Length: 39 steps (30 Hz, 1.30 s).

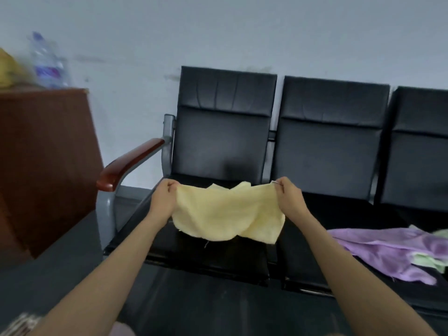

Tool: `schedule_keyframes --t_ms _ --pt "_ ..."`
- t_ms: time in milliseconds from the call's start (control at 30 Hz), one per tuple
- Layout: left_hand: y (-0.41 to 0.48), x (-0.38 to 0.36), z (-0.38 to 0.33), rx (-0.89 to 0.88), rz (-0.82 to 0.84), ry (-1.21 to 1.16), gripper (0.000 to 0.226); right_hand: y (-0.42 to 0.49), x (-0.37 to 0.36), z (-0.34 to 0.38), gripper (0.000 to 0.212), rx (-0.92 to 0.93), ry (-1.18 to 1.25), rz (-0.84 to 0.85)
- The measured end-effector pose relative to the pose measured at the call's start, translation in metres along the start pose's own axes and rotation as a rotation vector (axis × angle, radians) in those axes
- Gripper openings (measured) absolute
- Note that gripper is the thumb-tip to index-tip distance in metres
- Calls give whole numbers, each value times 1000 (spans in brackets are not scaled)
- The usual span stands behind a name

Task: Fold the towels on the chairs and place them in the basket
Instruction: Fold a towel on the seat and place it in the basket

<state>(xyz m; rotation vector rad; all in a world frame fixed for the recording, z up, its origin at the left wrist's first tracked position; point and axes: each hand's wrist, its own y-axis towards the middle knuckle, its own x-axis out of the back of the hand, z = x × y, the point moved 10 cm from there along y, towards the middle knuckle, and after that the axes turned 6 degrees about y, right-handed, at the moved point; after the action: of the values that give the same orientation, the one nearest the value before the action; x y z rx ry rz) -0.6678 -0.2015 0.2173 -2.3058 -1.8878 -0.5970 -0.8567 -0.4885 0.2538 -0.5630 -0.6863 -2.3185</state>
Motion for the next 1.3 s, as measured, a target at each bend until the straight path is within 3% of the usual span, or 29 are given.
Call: schedule_keyframes --t_ms 233,433,667,967,1067,1233,1300 --pt "-25 85 -112 -116 -93 -228 17 -22 95 128 17 159 30 -117" --pt "-42 118 -134 -148 -140 -287 15 -48 123 170 18 237 43 -149" --pt "-38 87 -77 -111 -103 -184 20 -39 81 115 22 126 -54 -26" --pt "-4 -7 66 138 95 31 15 -23 -40 -42 18 -164 -103 287" --pt "19 -32 80 166 128 39 15 2 -54 -65 17 -194 -57 248" --pt "79 -64 59 70 83 -102 13 58 -61 -70 16 -114 178 37" --pt "95 -97 64 38 178 -32 16 69 -90 -80 18 -89 121 92"
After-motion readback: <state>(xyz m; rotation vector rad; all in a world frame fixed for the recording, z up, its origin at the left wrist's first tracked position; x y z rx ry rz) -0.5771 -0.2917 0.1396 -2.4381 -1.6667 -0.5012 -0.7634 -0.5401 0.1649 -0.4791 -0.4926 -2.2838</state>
